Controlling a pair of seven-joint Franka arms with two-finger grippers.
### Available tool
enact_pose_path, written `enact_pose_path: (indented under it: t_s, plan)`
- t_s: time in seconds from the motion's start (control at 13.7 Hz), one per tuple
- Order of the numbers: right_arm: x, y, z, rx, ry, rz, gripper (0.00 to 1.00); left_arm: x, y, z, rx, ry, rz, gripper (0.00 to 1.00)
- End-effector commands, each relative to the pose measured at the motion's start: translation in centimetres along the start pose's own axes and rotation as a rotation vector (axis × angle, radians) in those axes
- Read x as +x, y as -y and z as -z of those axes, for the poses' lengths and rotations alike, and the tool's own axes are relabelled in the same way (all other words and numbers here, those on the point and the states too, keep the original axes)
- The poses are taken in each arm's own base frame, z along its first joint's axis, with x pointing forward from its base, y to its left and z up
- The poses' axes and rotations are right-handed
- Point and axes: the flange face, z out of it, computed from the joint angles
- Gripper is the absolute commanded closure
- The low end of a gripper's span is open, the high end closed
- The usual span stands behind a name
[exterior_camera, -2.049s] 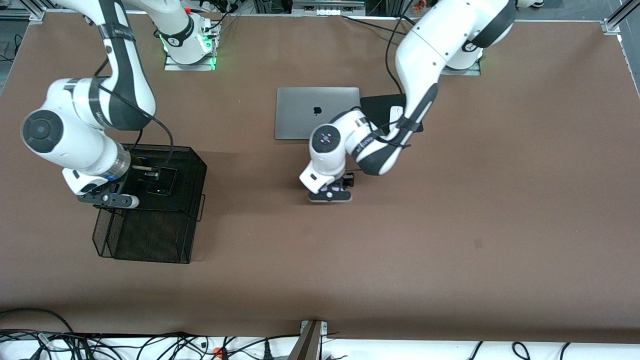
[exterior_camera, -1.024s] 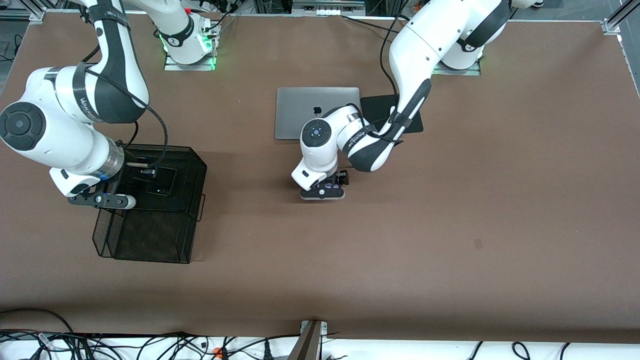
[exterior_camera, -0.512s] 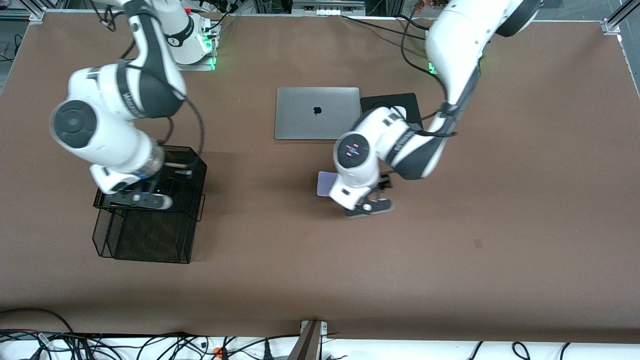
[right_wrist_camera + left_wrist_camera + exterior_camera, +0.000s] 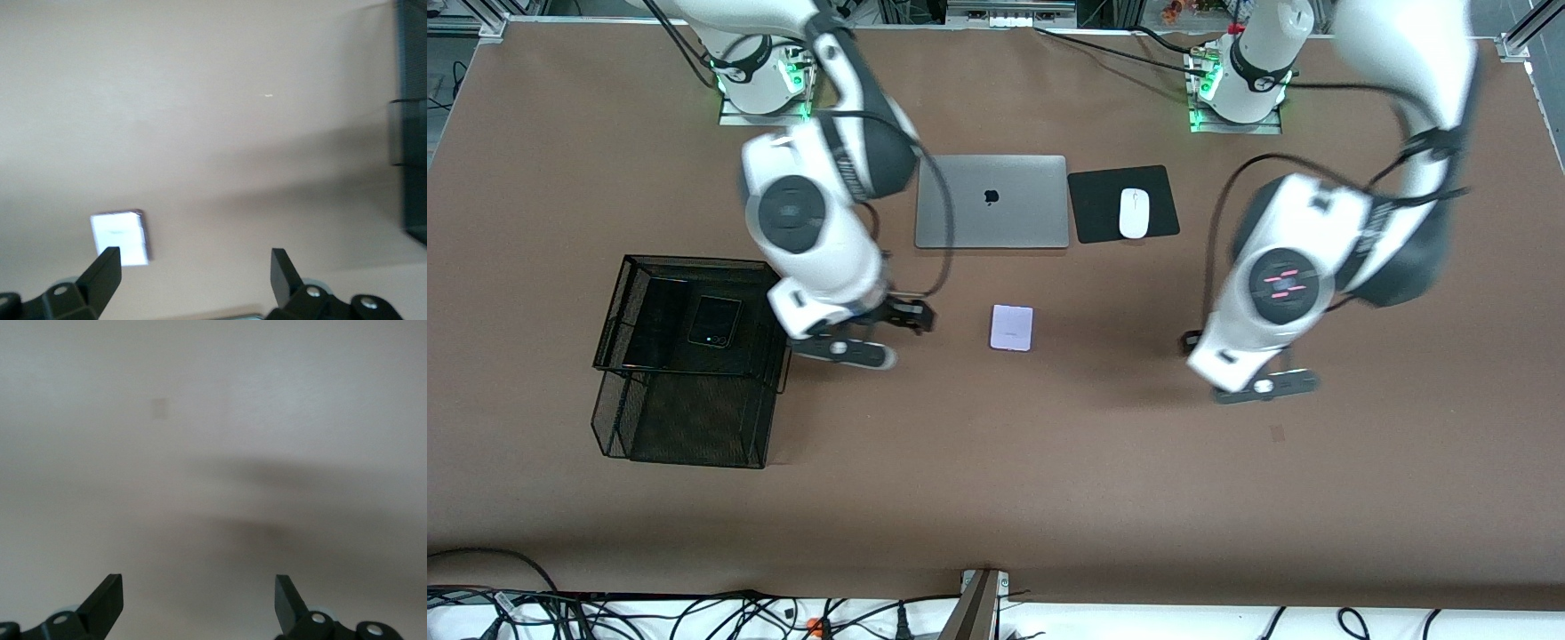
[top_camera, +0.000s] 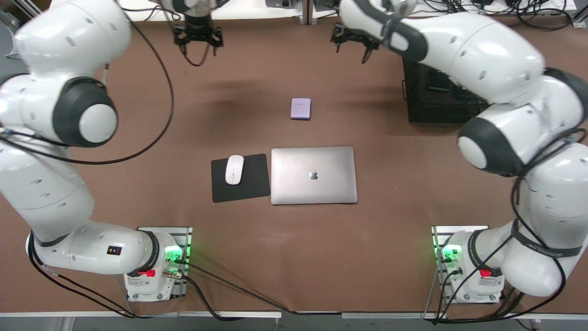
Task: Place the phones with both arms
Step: 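Set the white phone near the laptop while the right gripper withdraws, then grasp the white phone with the right gripper while the left gripper returns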
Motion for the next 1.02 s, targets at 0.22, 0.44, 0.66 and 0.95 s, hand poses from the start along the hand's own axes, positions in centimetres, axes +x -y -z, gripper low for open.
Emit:
enact_pose_path:
  t_s: [0.22,0.44,0.66,0.95]
  plan:
    - [-5.4,9.9,-10.0,0.009,-0.100,-0.021,0.01,-4.5,15.2,8.7,-0.148,-0.002,-0.056,0.00]
    - [-6.3,10.9,-14.3,0.008,-0.130,0.007,0.01,-5.6,18.3,11.0,-0.189,-0.022,-0.029,0.00]
    - [-6.6,11.2,-16.5,0.011,-0.152,0.035,0.01,-5.3,19.2,11.3,-0.192,-0.033,-0.013,0.00]
    - [-8.5,11.9,-19.0,-0.016,-0.137,0.101,0.01,-5.4,20.0,11.8,-0.190,-0.042,-0.003,0.00]
